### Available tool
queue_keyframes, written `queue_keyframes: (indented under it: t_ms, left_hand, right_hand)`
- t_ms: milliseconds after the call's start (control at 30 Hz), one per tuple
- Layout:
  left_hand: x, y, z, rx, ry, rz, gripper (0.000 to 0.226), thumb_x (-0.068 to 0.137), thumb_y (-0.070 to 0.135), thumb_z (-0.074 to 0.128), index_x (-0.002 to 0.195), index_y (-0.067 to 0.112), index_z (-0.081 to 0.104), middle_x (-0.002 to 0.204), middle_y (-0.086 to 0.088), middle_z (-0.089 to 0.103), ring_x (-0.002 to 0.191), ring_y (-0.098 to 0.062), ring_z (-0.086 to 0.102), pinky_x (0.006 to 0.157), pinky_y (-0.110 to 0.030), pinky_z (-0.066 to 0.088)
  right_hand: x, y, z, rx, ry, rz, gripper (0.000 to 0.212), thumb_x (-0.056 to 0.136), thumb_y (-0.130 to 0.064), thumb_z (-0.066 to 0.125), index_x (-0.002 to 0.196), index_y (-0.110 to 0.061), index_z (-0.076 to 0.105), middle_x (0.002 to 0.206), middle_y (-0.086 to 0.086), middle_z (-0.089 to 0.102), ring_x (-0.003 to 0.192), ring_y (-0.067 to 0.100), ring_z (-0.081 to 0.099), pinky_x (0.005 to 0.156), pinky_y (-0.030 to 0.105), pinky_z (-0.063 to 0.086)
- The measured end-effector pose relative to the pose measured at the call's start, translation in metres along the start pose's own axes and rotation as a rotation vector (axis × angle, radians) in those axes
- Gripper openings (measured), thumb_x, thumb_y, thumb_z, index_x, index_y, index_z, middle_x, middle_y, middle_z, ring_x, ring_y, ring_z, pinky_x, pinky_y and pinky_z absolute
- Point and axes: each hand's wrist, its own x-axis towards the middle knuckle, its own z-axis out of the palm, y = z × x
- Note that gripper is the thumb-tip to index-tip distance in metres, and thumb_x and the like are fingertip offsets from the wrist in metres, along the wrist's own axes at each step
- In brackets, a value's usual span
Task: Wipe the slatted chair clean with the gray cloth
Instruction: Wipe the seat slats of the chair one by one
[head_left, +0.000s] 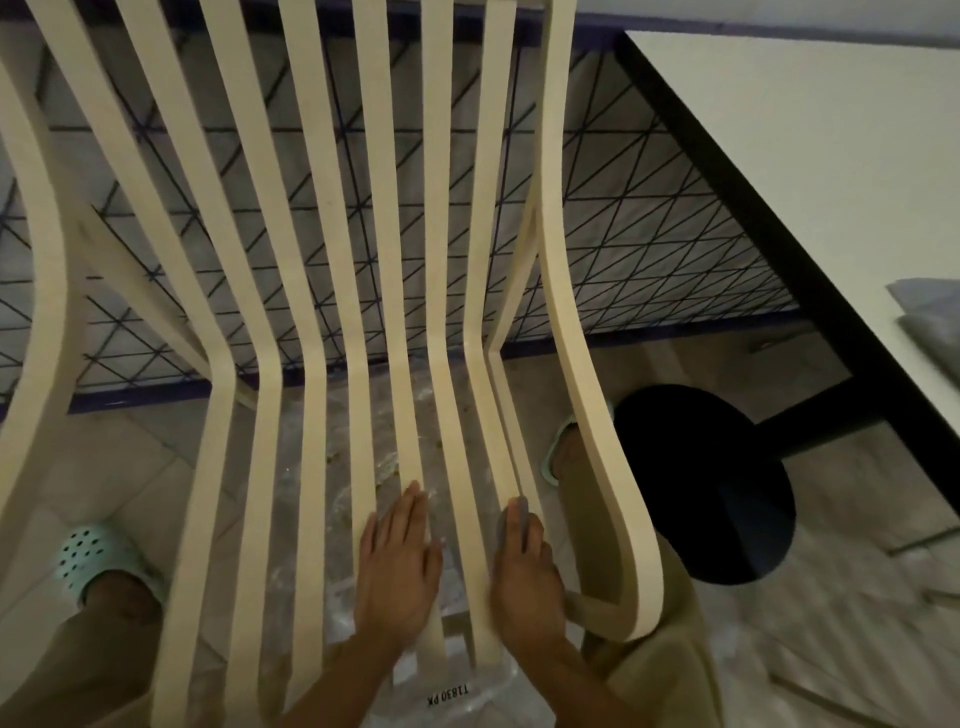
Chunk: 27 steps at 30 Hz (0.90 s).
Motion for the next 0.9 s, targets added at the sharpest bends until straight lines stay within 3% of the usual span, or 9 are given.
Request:
queue_keyframes:
  t_ms: [67,167,333,500,733,900]
  left_hand:
    - [0.017,-0.001,-0.001,-0.048,0.003,-0.002,0.063,0.092,0.041,0.020,0.149,0.018,0.031,0.156,0.001,0.029,0.145,-0.018,0.023,0.118,-0.042,0.022]
    - [0.047,-0.012,-0.002,-0.039,-0.021,0.054,0.063,0.091,0.037,0.026,0.150,0.015,0.030,0.157,-0.003,0.026,0.146,-0.022,0.019,0.116,-0.046,0.026]
    - [0.064,-0.020,-0.004,0.078,0.007,0.118,0.060,0.096,0.038,0.026,0.150,0.012,0.031,0.157,-0.005,0.028,0.146,-0.021,0.018,0.117,-0.038,0.016]
    - [0.066,-0.022,-0.001,0.085,0.017,0.126,0.056,0.098,0.035,0.029,0.149,0.011,0.033,0.156,-0.006,0.030,0.147,-0.023,0.017,0.117,-0.038,0.013]
    - [0.064,-0.020,0.000,0.053,-0.014,0.105,0.056,0.100,0.039,0.023,0.151,0.016,0.028,0.160,0.001,0.019,0.149,-0.017,0.009,0.116,-0.037,0.014]
    - [0.063,-0.022,0.002,0.032,-0.037,0.101,0.055,0.100,0.040,0.020,0.151,0.020,0.026,0.160,0.004,0.020,0.148,-0.016,0.013,0.118,-0.034,0.016]
  right_hand:
    - [0.012,-0.005,-0.003,-0.001,0.025,0.003,0.081,0.097,-0.016,0.044,0.151,-0.012,-0.016,0.154,0.014,0.028,0.123,0.028,0.051,0.085,0.035,0.055]
    - [0.039,-0.012,-0.009,0.001,-0.006,-0.001,0.077,0.097,-0.015,0.041,0.155,-0.011,-0.009,0.147,0.012,0.032,0.119,0.027,0.049,0.084,0.033,0.052]
    - [0.085,-0.030,-0.017,0.001,0.007,0.019,0.080,0.095,-0.013,0.045,0.154,-0.009,-0.008,0.142,0.013,0.035,0.114,0.028,0.052,0.079,0.034,0.053]
    - [0.155,-0.052,-0.025,0.018,0.022,-0.003,0.069,0.099,-0.017,0.038,0.155,-0.009,-0.001,0.141,0.015,0.035,0.113,0.033,0.052,0.082,0.041,0.050]
    - [0.250,-0.078,-0.029,0.078,0.089,0.028,0.067,0.102,-0.021,0.039,0.154,-0.002,0.003,0.143,0.017,0.039,0.111,0.035,0.056,0.080,0.042,0.051]
    - [0.244,-0.077,-0.032,0.079,0.099,0.017,0.066,0.102,-0.024,0.038,0.154,-0.002,0.003,0.140,0.018,0.042,0.110,0.034,0.056,0.079,0.040,0.051]
